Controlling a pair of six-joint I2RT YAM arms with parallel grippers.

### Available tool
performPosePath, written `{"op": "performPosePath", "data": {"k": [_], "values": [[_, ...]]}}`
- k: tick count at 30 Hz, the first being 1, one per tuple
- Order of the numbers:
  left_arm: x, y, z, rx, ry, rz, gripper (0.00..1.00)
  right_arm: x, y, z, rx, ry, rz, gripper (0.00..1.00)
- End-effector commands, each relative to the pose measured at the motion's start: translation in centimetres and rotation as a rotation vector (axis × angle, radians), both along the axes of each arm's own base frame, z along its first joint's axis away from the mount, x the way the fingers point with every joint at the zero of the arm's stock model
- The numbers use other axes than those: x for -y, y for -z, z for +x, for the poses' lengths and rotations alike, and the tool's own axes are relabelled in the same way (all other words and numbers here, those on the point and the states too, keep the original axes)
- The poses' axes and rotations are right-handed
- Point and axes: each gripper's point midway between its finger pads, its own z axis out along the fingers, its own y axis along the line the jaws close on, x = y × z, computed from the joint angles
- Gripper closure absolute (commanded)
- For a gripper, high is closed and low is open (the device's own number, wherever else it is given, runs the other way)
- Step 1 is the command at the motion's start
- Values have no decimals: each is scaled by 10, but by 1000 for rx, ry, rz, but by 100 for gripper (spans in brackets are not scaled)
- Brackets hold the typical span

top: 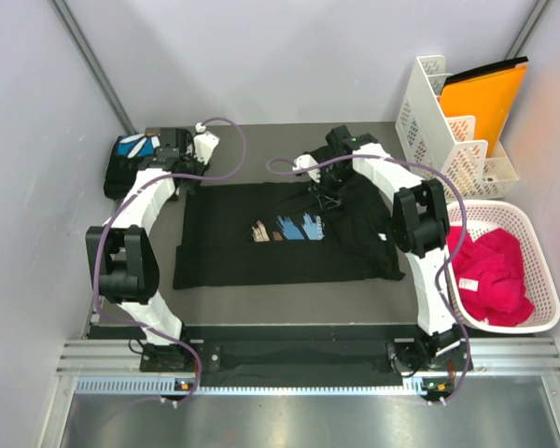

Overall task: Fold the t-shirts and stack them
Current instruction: Fold the tshirt

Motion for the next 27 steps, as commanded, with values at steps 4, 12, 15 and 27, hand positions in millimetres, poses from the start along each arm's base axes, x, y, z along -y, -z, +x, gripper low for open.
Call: {"op": "performPosePath", "data": {"k": [4,12,15,27], "values": [[5,-9,7,30,17,-15,56,0,9,4,1,9,5,69],[4,-9,8,31,17,-13,56,0,11,5,4,17,1,78],[5,-8,8,30,18,-14,56,-1,9,8,14,19,3,87],[8,-10,16,34,20,-18,56,-14,-5,7,46,-6,32,100]]}}
